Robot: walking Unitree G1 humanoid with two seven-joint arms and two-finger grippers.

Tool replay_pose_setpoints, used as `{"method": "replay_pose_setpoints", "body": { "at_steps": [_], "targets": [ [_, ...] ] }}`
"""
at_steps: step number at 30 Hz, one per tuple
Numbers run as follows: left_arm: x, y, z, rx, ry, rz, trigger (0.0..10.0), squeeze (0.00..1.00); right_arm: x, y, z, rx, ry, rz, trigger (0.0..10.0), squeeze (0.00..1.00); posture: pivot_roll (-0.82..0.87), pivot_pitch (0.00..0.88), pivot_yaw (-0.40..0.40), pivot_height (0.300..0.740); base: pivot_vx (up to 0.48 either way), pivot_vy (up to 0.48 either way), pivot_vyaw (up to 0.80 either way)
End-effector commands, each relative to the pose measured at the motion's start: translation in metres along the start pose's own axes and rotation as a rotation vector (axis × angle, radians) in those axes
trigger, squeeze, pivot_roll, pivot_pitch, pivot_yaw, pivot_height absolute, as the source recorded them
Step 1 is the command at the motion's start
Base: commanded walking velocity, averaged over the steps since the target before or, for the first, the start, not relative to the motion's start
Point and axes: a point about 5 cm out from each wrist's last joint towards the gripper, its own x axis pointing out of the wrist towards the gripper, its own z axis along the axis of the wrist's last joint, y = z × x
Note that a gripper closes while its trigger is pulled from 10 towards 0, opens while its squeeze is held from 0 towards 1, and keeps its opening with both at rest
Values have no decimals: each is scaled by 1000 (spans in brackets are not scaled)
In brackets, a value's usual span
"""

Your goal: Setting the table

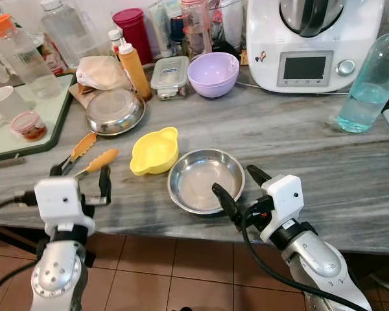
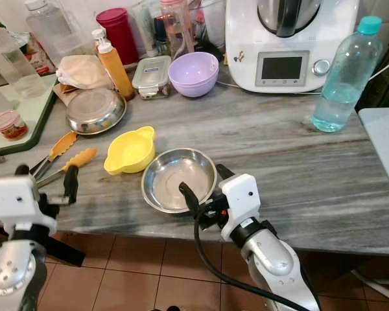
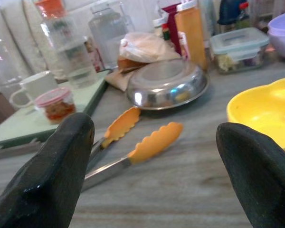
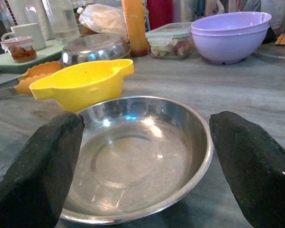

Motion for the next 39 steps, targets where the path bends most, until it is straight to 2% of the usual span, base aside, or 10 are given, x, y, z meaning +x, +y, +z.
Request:
{"method": "replay_pose_setpoints", "body": {
  "at_steps": [1,6,9,16,17,24,28,32,36,39],
  "targets": [
    [0,4,-4,25,2,28,10000,1000,3,3,0,11,-14,10,10000,0,-197,129,157,740,0,0,0],
    [-1,3,-14,6,32,22,10000,1000,3,0,-2,9,-14,-8,10000,0,-202,128,159,740,0,0,0],
    [-3,-4,-30,-82,127,-3,10000,1000,1,-7,-4,18,-8,-63,10000,0,-204,129,155,740,0,0,0],
    [2,-22,-31,-76,128,-137,10000,965,-4,-20,-7,28,4,-140,10000,0,-213,122,129,740,0,0,-606],
    [2,-25,-30,-80,128,-163,10000,0,-6,-25,-8,22,7,-176,10000,0,-220,120,128,740,0,0,0],
    [0,-25,-43,-73,157,-134,10000,0,-13,-49,-9,-28,7,-321,10000,0,-267,74,108,740,0,0,0],
    [8,-18,-44,-82,134,-67,10000,0,-15,-61,-5,-54,-8,-389,10000,0,-274,65,120,740,0,0,0],
    [11,-19,-44,-116,141,-34,10000,0,-9,-62,-1,-76,-26,-382,10000,0,-277,86,162,740,0,0,0],
    [9,-28,-48,-90,158,-47,10000,0,-13,-61,-2,-74,-33,-411,10000,0,-294,119,209,740,0,0,0],
    [12,-25,-45,-67,144,-44,10000,0,-16,-58,0,-90,-37,-434,10000,0,-320,136,224,740,0,0,0]
  ]
}}
